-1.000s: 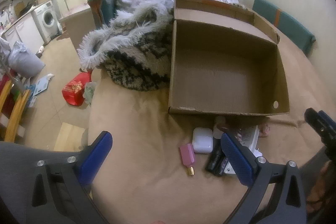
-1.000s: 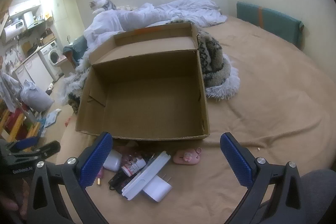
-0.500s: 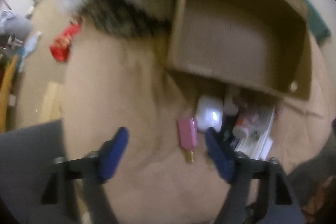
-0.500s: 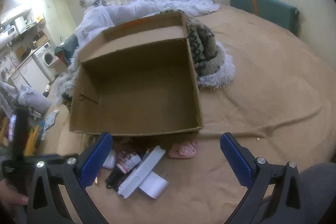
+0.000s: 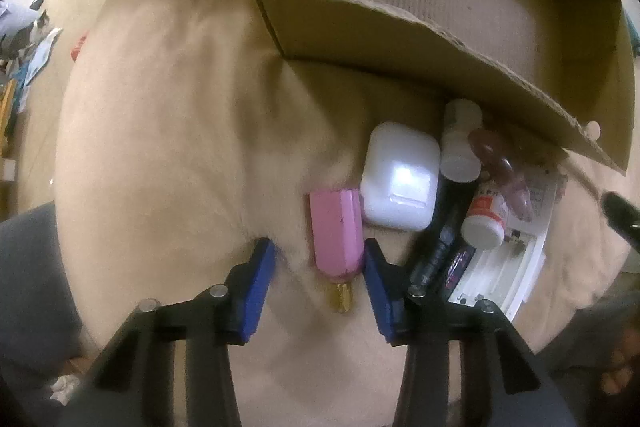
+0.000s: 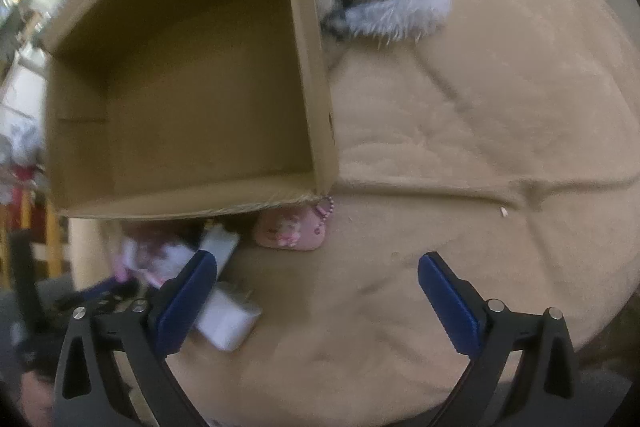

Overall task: Organize rigid objects
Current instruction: 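Grasp the pink tube with the left gripper while the right grasps the pink keychain, then carry both pink items into the box and open both grippers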

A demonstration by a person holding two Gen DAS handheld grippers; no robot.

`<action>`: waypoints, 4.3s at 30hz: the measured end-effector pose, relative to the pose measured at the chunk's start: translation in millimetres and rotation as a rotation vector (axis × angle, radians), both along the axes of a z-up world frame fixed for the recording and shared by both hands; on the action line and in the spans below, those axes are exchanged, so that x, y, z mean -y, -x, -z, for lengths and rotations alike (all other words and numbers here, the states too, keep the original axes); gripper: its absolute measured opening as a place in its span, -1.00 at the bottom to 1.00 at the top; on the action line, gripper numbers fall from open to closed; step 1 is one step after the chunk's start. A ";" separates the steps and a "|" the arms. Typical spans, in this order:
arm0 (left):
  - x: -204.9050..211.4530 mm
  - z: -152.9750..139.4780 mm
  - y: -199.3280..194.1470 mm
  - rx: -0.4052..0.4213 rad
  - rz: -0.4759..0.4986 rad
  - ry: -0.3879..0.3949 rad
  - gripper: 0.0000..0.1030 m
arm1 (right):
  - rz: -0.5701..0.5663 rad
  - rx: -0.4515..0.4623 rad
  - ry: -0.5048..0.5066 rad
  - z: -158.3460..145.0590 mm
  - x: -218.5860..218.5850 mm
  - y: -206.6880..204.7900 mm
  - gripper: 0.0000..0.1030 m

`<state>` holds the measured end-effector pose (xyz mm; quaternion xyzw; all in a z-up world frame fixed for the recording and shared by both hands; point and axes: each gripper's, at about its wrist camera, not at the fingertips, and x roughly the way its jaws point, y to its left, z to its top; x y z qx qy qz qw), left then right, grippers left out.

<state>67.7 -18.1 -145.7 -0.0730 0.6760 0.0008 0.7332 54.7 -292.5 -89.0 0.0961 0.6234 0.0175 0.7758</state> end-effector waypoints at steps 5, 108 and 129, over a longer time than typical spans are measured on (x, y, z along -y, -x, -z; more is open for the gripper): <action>-7.3 -1.8 -7.1 -0.013 -0.014 -0.012 -0.74 | -0.054 -0.096 0.041 39.9 -19.3 -14.4 0.68; 66.9 -56.5 -78.1 0.264 0.104 -0.138 -0.74 | -0.191 0.239 -0.029 6.5 -84.9 -62.2 0.15; 38.5 -77.4 -51.7 0.336 0.090 -0.062 0.22 | -0.189 0.401 -0.103 -46.2 -80.1 -21.5 0.75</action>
